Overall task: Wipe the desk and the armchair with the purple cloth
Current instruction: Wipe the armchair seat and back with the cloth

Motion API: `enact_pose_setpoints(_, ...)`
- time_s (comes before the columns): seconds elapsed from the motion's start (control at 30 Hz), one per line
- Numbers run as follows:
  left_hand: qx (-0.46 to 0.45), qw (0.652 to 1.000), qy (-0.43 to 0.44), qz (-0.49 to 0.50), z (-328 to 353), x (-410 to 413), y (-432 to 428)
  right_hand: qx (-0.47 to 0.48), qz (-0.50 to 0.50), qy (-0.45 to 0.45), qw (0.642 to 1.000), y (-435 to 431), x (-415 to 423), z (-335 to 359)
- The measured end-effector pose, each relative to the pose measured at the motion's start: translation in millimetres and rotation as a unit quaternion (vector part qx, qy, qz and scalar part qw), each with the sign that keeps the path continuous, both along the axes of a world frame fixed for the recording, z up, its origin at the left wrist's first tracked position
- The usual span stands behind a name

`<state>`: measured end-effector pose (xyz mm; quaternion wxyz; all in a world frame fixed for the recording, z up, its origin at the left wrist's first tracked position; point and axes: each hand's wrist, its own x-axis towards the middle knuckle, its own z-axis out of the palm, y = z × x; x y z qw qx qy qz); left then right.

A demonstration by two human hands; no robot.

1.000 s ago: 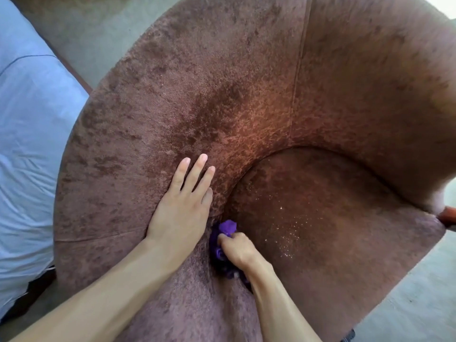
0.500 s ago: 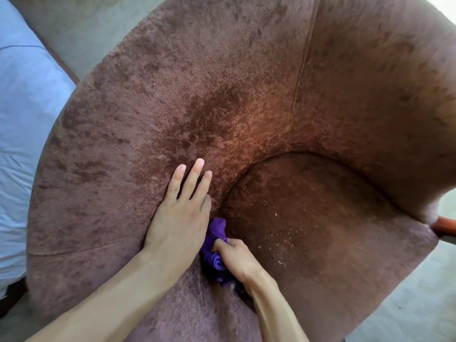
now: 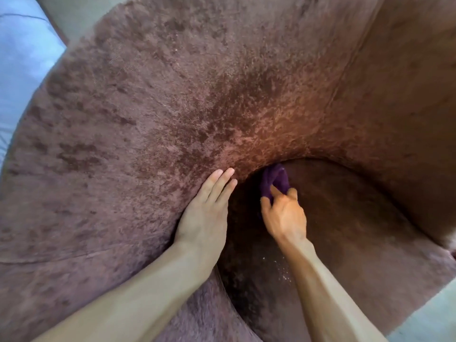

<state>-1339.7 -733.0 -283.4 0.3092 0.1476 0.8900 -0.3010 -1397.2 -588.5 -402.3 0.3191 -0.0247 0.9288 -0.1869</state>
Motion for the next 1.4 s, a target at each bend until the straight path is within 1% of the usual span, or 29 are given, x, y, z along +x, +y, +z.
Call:
enact_pose_setpoints(0.03,-0.012,1.000,-0.015,-0.005,-3,0,0,0.002,0.020,0.004,1.000,0,7,0)
enact_pose_setpoints(0.07,-0.023,0.999,-0.031,-0.012,-5,0,1,0.012,0.065,-0.011,0.998,-2,15,0)
enact_pose_setpoints(0.1,-0.034,0.998,-0.041,-0.018,-7,-1,1,0.019,0.121,-0.041,0.992,-6,25,0)
enact_pose_setpoints(0.13,-0.045,0.998,-0.047,-0.023,-9,-1,0,0.012,0.151,-0.062,0.986,-11,32,2)
enact_pose_setpoints(0.17,-0.054,0.997,-0.054,-0.026,-10,-2,0,-0.004,0.145,-0.071,0.987,-14,36,4)
enact_pose_setpoints(0.23,-0.063,0.995,-0.070,-0.032,-10,-5,-2,-0.029,0.106,-0.039,0.993,-19,47,7)
enact_pose_setpoints(0.27,-0.066,0.994,-0.077,-0.036,-10,-5,-2,-0.020,0.112,-0.030,0.993,-23,56,7)
enact_pose_setpoints(0.3,-0.068,0.994,-0.081,-0.039,-10,-5,-2,-0.005,0.146,-0.048,0.988,-27,65,7)
enact_pose_setpoints(0.33,-0.073,0.993,-0.082,-0.042,-11,-5,-3,0.011,0.196,-0.087,0.977,-32,72,6)
enact_pose_setpoints(0.37,-0.078,0.992,-0.085,-0.045,-11,-5,-3,0.016,0.225,-0.126,0.966,-37,73,7)
enact_pose_setpoints(0.4,-0.078,0.992,-0.089,-0.048,-10,-6,-4,0.012,0.220,-0.150,0.964,-39,69,8)
enact_pose_setpoints(0.43,-0.076,0.992,-0.093,-0.048,-10,-6,-4,0.002,0.187,-0.146,0.971,-39,63,11)
enact_pose_setpoints(0.5,-0.074,0.991,-0.094,-0.052,-10,-7,-3,-0.013,0.087,-0.070,0.994,-35,50,15)
enact_pose_setpoints(0.57,-0.079,0.991,-0.096,-0.053,-11,-7,-3,-0.023,-0.021,0.025,0.999,-34,46,20)
enact_pose_setpoints(0.63,-0.082,0.990,-0.102,-0.057,-12,-7,-2,-0.052,-0.133,0.086,0.986,-37,40,20)
enact_pose_setpoints(0.7,-0.080,0.990,-0.105,-0.059,-13,-8,-3,-0.081,-0.242,0.123,0.959,-41,28,13)
enact_pose_setpoints(0.73,-0.079,0.990,-0.106,-0.057,-14,-8,-3,-0.091,-0.284,0.121,0.947,-43,19,8)
enact_pose_setpoints(0.77,-0.077,0.990,-0.108,-0.056,-14,-9,-4,-0.091,-0.304,0.097,0.943,-45,10,3)
enact_pose_setpoints(0.8,-0.076,0.990,-0.109,-0.055,-15,-10,-3,-0.078,-0.289,0.055,0.952,-47,3,-1)
enact_pose_setpoints(0.87,-0.074,0.990,-0.107,-0.053,-16,-10,-2,-0.044,-0.191,-0.031,0.980,-50,-3,-7)
enact_pose_setpoints(0.93,-0.074,0.991,-0.104,-0.042,-17,-11,0,-0.027,-0.096,-0.061,0.993,-52,2,-6)
enact_pose_setpoints(1.03,-0.059,0.993,-0.097,-0.028,-17,-11,2,-0.007,0.040,-0.079,0.996,-49,31,0)
enact_pose_setpoints(1.1,-0.063,0.994,-0.085,-0.023,-16,-10,1,-0.020,0.080,-0.124,0.989,-51,56,5)
enact_pose_setpoints(1.2,-0.067,0.994,-0.082,-0.022,-15,-9,0,-0.048,0.053,-0.177,0.982,-53,74,10)
enact_pose_setpoints(1.27,-0.068,0.994,-0.084,-0.023,-16,-8,1,-0.080,-0.009,-0.184,0.980,-48,72,15)
enact_pose_setpoints(1.33,-0.071,0.994,-0.080,-0.024,-16,-7,2,-0.147,-0.103,-0.136,0.974,-44,64,23)
enact_pose_setpoints(1.4,-0.070,0.994,-0.078,-0.022,-15,-6,2,-0.183,-0.196,-0.038,0.963,-39,48,30)
